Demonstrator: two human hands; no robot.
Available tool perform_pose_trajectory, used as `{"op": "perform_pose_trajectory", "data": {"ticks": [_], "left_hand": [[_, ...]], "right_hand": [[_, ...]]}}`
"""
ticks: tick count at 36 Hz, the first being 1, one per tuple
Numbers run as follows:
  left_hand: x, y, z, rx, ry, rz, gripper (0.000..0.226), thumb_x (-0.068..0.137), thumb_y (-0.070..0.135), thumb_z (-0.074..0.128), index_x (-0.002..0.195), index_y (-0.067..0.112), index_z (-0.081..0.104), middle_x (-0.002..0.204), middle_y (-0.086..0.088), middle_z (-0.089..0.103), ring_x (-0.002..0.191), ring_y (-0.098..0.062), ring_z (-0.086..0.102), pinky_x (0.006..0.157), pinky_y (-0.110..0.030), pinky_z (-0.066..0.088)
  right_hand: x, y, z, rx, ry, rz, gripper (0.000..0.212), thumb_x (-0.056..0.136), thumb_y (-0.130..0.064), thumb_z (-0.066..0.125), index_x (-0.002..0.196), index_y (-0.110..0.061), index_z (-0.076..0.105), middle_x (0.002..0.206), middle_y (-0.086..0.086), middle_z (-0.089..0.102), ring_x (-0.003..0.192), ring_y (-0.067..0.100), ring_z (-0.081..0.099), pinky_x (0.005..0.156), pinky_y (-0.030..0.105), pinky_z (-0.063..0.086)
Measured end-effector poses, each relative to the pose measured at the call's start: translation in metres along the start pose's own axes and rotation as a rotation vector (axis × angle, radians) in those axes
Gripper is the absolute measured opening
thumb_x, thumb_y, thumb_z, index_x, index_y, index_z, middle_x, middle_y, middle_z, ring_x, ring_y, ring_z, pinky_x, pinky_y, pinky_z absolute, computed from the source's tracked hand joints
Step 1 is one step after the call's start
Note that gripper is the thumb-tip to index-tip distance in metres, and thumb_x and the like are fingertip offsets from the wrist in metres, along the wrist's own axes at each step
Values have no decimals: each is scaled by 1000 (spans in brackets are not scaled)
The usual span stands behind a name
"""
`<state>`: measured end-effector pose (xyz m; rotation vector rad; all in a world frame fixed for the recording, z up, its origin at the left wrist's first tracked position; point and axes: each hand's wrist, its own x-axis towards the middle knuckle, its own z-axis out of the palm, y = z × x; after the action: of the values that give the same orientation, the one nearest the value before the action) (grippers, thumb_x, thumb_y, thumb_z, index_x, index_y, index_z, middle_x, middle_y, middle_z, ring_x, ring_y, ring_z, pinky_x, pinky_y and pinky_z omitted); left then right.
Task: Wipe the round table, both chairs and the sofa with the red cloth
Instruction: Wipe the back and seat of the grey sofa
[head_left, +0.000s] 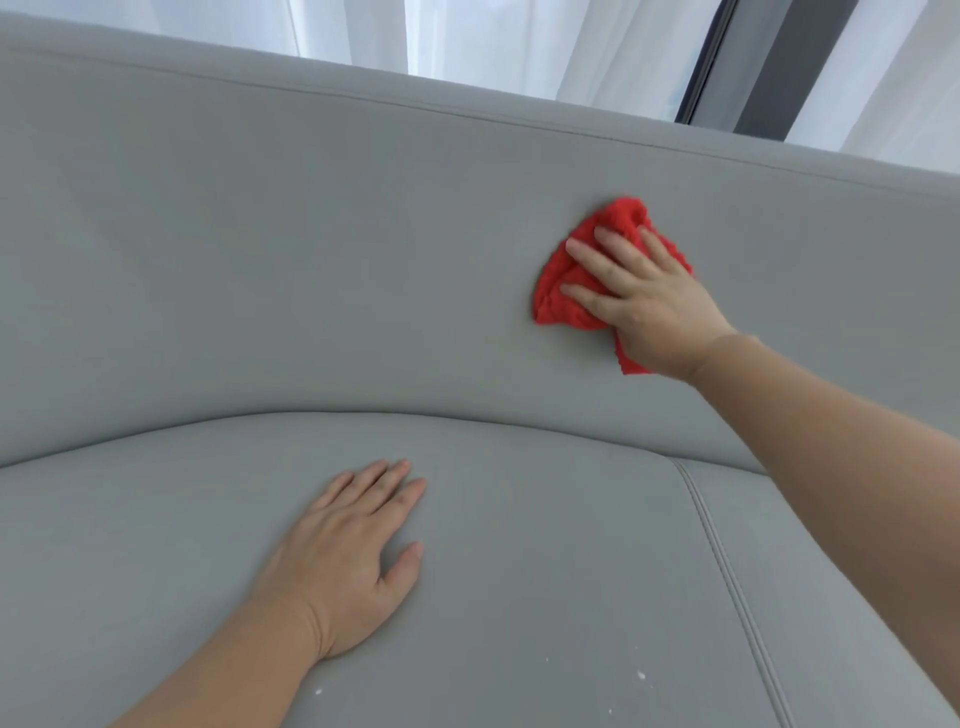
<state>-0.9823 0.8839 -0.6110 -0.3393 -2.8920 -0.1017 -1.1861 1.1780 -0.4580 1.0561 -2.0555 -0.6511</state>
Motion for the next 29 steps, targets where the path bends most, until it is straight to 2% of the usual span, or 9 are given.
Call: {"op": "perform_pose_trajectory", "data": {"ticks": [6, 12, 17, 23, 26, 29], "left_hand": [[0, -1, 2, -3, 7, -1, 58, 81, 48, 40, 127, 19, 59, 134, -2, 56, 122, -19, 54, 102, -33, 25], [0, 1, 0, -11, 6, -3, 57, 81, 48, 41, 127, 19, 60, 133, -2, 57, 120, -18, 55, 102, -33, 25], [0, 1, -1, -8, 6, -10, 57, 80, 48, 41, 126, 20, 61, 132, -1, 58, 120, -18, 56, 101, -33, 26], [0, 0, 1, -13, 6, -9, 57, 80, 49, 41, 126, 20, 60, 133, -1, 57, 122, -17, 54, 102, -33, 25], [0, 0, 0, -11, 2, -13, 57, 80, 49, 41, 126, 21, 60, 133, 0, 57, 121, -17, 54, 102, -33, 25], [0, 1, -2, -8, 1, -16, 56, 80, 49, 41, 125, 21, 61, 131, 0, 58, 120, -17, 55, 101, -32, 26]], "right_hand": [[38, 30, -32, 42, 97, 155, 55, 80, -7, 46, 133, -16, 56, 152, 18, 36, 134, 49, 34, 109, 66, 23], [42, 9, -32, 190, 176, 319, 55, 78, -3, 44, 130, -12, 59, 149, 19, 39, 133, 50, 35, 110, 63, 24], [47, 9, -32, 224, 192, 341, 56, 80, -7, 41, 134, -11, 56, 150, 19, 37, 136, 49, 31, 110, 63, 24], [66, -9, -32, 259, 239, 470, 59, 78, -5, 42, 136, -10, 54, 150, 19, 37, 137, 49, 30, 113, 63, 17], [63, -19, -23, 256, 279, 430, 60, 76, 0, 43, 135, -7, 54, 149, 22, 38, 135, 52, 31, 111, 64, 20], [56, -35, -10, 225, 246, 287, 58, 77, 1, 46, 134, -7, 55, 149, 24, 37, 134, 52, 32, 110, 65, 21]]}}
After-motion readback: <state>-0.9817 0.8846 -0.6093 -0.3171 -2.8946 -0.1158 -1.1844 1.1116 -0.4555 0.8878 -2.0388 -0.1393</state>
